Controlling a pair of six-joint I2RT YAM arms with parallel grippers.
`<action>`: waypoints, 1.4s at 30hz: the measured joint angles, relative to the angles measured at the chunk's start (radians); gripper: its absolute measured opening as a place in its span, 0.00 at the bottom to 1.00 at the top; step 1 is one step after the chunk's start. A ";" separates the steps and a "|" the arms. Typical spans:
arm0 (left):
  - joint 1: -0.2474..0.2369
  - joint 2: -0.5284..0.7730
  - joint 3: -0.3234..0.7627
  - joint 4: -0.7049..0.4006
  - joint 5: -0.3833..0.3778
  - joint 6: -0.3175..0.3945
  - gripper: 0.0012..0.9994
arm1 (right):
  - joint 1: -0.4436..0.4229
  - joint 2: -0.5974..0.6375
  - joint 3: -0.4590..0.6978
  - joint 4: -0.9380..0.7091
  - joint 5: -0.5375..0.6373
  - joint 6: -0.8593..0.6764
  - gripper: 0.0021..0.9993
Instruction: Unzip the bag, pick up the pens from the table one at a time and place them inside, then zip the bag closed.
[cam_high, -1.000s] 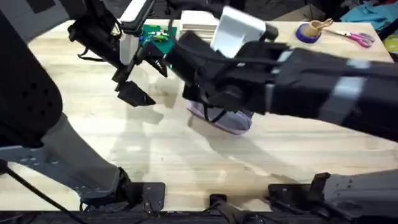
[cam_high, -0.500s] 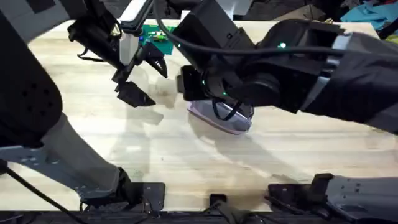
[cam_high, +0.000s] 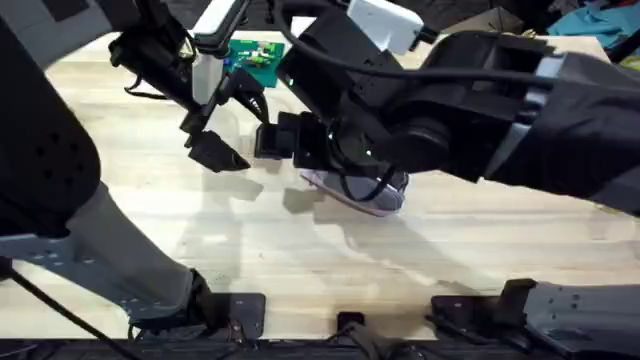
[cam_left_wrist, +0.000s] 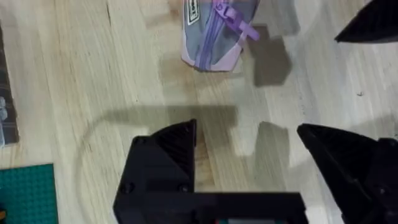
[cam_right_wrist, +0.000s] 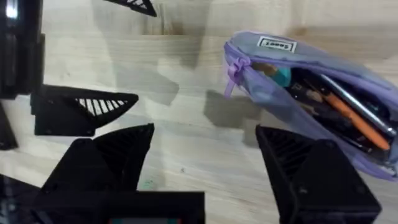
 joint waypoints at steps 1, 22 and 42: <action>0.000 0.000 0.000 0.000 0.000 0.000 0.99 | 0.000 0.000 0.000 -0.006 0.000 0.021 1.00; 0.000 0.000 0.000 0.000 0.000 0.000 0.99 | 0.000 0.142 0.000 0.115 0.036 0.194 1.00; 0.000 0.000 0.000 0.000 0.000 0.000 0.99 | 0.000 0.195 0.000 0.169 0.192 0.261 0.95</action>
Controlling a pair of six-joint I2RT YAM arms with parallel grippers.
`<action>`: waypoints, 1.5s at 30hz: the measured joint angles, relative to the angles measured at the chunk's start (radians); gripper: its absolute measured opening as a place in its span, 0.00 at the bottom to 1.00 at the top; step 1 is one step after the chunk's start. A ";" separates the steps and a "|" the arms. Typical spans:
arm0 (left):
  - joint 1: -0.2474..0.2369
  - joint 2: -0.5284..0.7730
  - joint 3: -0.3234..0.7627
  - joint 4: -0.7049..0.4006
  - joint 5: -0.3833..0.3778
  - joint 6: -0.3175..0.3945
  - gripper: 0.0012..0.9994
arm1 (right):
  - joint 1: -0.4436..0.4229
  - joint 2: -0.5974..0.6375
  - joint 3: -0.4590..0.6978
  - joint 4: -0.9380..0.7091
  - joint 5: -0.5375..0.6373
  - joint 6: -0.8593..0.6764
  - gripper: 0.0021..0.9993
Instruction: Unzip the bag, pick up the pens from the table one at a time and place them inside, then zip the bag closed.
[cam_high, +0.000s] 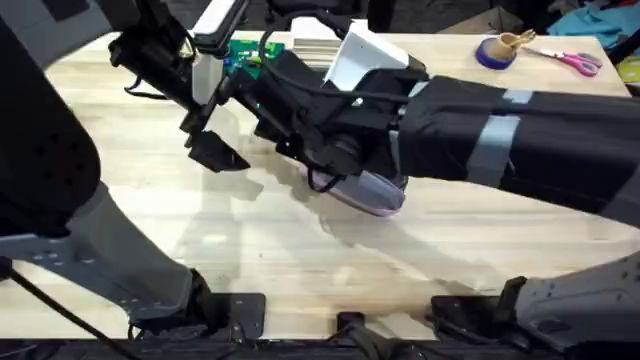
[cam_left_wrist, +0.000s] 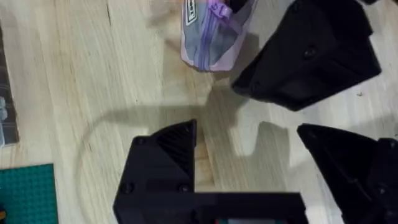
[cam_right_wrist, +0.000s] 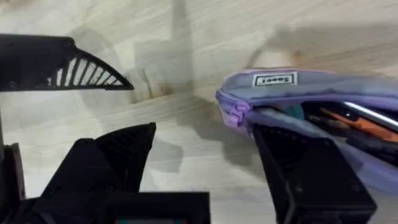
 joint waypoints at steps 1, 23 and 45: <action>0.000 0.000 0.000 0.000 0.000 0.000 0.99 | 0.000 0.000 0.000 0.005 0.004 0.002 0.95; 0.000 0.000 0.000 0.000 0.000 0.000 0.99 | 0.001 0.011 0.000 0.035 0.116 -0.189 0.79; 0.000 0.000 0.000 -0.004 0.000 0.000 0.99 | 0.001 0.046 0.000 -0.097 0.105 -0.100 0.71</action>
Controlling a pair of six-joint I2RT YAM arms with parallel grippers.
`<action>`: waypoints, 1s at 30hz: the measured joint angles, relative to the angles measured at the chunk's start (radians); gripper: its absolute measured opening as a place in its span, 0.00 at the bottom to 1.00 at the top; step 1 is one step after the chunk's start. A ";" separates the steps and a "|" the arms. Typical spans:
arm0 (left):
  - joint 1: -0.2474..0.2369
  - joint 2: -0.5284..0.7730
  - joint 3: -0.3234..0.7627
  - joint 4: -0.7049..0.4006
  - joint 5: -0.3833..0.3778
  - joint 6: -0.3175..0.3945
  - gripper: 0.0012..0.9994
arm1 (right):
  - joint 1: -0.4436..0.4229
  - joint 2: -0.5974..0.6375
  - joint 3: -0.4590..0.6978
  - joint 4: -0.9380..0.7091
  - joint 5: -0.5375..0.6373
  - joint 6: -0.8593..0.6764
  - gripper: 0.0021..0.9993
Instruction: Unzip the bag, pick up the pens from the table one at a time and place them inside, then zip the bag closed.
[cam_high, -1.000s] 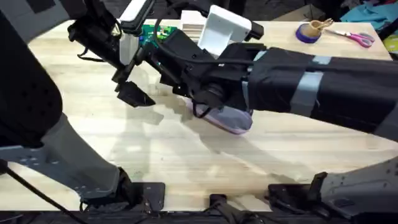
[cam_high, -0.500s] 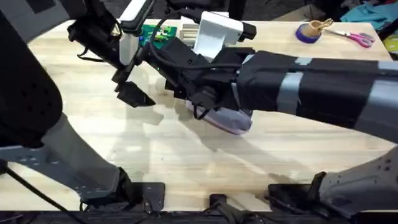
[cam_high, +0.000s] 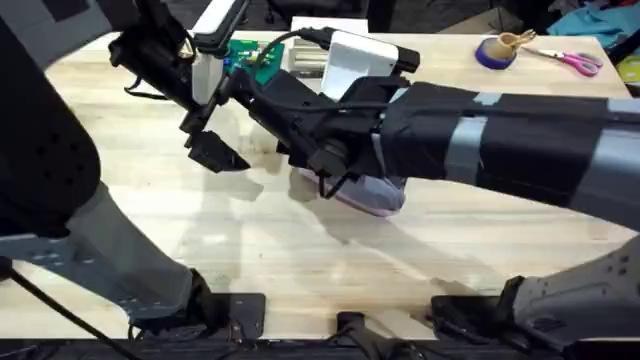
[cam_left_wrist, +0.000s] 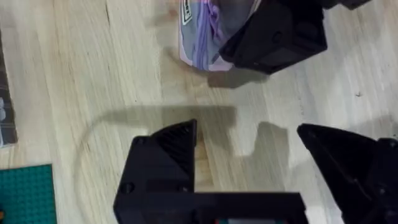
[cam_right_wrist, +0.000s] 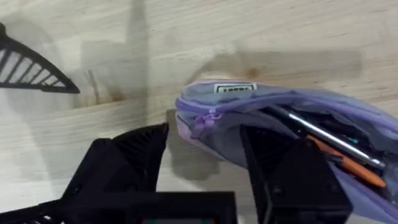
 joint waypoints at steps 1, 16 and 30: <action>0.000 0.000 0.000 0.000 0.000 0.000 0.99 | 0.000 0.000 0.000 0.005 0.000 0.003 0.71; 0.000 0.000 0.000 0.000 0.000 0.000 0.99 | 0.000 0.023 0.000 0.058 0.025 0.021 0.58; 0.000 0.000 0.000 0.000 0.000 0.000 0.99 | -0.004 0.023 0.000 0.062 0.037 0.024 0.22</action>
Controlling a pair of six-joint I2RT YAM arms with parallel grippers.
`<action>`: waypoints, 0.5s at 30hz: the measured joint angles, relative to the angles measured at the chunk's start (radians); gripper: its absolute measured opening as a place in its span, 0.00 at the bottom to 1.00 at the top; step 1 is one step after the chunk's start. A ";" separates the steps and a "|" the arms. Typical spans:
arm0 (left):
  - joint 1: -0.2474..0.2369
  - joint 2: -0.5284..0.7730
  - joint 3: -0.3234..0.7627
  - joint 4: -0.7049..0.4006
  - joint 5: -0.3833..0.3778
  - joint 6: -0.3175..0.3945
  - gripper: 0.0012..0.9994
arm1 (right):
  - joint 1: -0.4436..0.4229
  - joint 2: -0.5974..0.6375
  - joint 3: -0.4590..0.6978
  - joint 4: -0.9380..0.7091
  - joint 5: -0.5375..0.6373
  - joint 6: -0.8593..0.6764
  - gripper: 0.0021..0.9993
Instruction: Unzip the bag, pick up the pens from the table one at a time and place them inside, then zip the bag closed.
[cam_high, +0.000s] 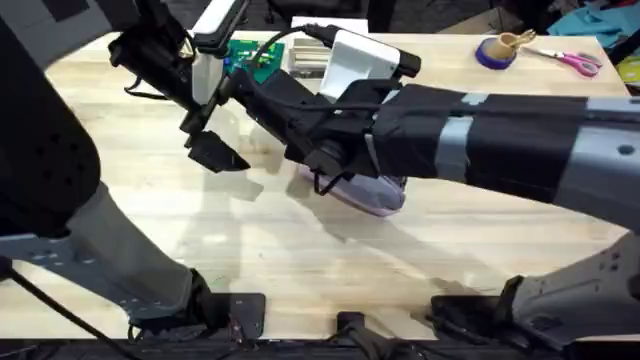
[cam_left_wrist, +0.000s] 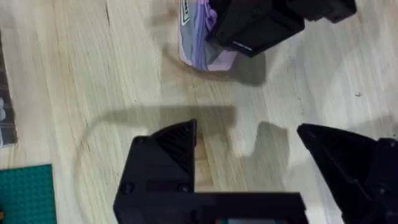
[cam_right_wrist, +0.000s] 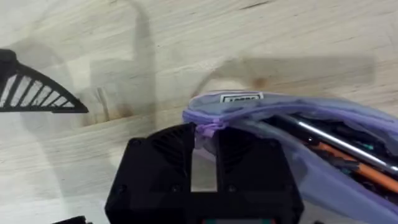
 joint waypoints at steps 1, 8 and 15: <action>0.000 0.000 0.000 0.000 0.000 0.000 0.99 | 0.000 0.000 0.000 0.001 0.000 0.000 0.21; 0.000 0.000 0.000 0.000 0.000 0.000 0.99 | 0.000 0.000 0.000 0.006 0.000 0.000 0.06; 0.000 0.000 0.000 -0.001 0.000 0.000 0.99 | 0.000 0.000 0.000 0.007 -0.001 0.000 0.03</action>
